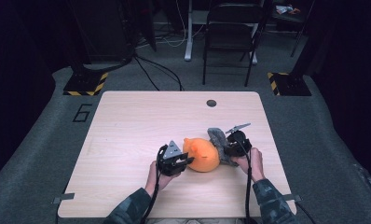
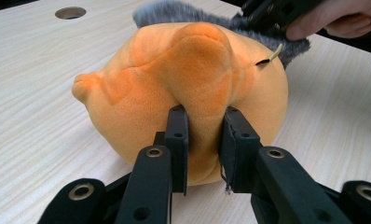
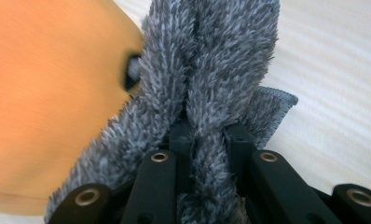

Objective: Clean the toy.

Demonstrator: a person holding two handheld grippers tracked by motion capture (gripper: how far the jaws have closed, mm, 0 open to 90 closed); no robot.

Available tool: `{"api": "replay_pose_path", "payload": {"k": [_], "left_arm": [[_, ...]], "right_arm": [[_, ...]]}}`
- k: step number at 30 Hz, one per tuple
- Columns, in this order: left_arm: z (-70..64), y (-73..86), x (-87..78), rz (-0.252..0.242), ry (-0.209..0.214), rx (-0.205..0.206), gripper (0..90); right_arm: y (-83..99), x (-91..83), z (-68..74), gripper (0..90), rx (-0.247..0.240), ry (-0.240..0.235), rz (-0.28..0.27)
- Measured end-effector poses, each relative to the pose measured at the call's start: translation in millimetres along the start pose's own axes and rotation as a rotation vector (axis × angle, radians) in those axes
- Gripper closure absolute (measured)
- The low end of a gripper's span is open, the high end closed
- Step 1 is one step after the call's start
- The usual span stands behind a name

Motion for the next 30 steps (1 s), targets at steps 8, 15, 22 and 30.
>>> {"api": "replay_pose_path", "payload": {"k": [8,15,22,30], "left_arm": [[2.6,-0.6,-0.3,-0.014,-0.005,-0.014,74.4],[1.3,-1.4,0.6,-0.022,-0.008,-0.029,74.4],[2.2,-3.5,1.1,-0.033,-0.017,-0.037,74.3],[-0.7,-4.6,2.4,-0.024,-0.07,0.041,52.8]], "right_arm": [[-9.8,-8.4,-3.8,77.5,-0.018,0.027,-0.036],[-53.7,-49.6,21.6,77.5,-0.042,-0.026,-0.207],[-66.6,-57.9,67.2,77.5,-0.146,-0.09,-0.225],[-55.7,-36.1,65.3,77.6,-0.161,-0.032,-0.182]]}}
Point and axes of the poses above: each handheld gripper's, and its own axes: x roughly forward along the jaws, y roughly out of its underside, z roughly to its left, the point moved 9 cm from there along x, roughly forward along the jaws, and after that the axes turned 13 degrees about -z, right-handed, at the moved point
